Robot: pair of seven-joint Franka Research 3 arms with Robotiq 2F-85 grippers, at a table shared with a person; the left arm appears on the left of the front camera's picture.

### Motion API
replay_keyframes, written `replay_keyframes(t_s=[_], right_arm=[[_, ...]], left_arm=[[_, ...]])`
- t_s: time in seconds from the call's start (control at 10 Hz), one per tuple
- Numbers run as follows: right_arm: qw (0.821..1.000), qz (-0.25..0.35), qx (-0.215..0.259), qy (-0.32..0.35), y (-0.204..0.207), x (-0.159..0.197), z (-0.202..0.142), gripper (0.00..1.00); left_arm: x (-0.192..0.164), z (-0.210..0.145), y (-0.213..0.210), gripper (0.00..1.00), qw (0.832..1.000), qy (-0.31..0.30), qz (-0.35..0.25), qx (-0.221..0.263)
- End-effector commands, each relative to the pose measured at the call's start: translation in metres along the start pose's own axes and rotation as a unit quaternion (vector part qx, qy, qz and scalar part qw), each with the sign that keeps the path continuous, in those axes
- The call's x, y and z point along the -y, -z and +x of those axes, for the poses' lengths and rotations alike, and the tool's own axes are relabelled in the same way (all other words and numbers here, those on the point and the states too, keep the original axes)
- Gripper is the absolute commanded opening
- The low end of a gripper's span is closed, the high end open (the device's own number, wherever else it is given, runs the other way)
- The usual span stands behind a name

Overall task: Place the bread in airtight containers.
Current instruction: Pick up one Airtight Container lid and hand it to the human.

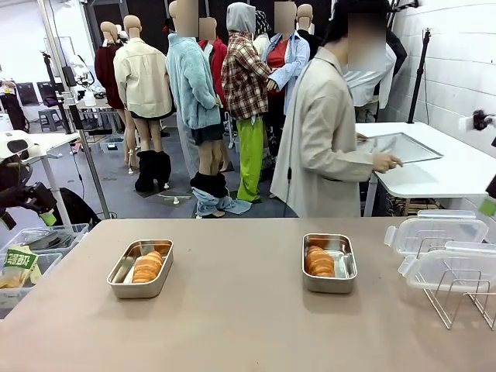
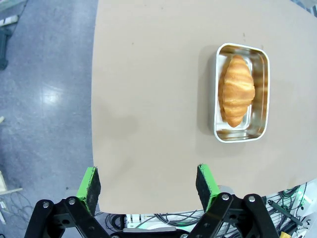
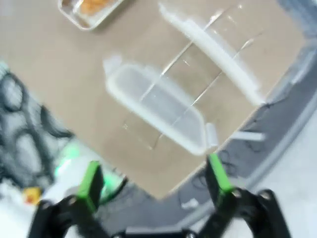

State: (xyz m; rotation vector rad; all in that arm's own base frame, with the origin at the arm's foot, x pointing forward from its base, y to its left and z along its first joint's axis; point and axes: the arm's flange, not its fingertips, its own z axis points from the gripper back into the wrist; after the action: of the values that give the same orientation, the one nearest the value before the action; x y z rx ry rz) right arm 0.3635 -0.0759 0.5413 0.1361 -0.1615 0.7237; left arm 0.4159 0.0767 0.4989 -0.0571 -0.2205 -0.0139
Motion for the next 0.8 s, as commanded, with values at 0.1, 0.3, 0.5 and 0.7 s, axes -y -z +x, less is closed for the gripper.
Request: replay_keyframes(t_s=[0.1, 0.3, 0.5, 0.7], right_arm=[[0.979, -0.022, -0.029, -0.203, 0.015, 0.002, -0.002, 1.0], [0.967, -0.025, -0.025, -0.253, 0.028, -0.006, -0.002, 1.0], [0.961, -0.015, -0.027, -0.274, 0.033, -0.011, -0.003, 1.0], [0.969, -0.022, -0.029, -0.246, 0.041, -0.018, 0.001, 1.0]], left_arm=[[0.0, -0.001, 0.0, 1.0, 1.0, -0.008, 0.004, 0.006], [0.0, -0.001, 0.0, 1.0, 1.0, -0.008, 0.004, 0.006], [0.0, -0.001, 0.0, 1.0, 1.0, -0.008, 0.004, 0.006], [0.0, -0.001, 0.0, 1.0, 1.0, -0.008, 0.004, 0.006]])
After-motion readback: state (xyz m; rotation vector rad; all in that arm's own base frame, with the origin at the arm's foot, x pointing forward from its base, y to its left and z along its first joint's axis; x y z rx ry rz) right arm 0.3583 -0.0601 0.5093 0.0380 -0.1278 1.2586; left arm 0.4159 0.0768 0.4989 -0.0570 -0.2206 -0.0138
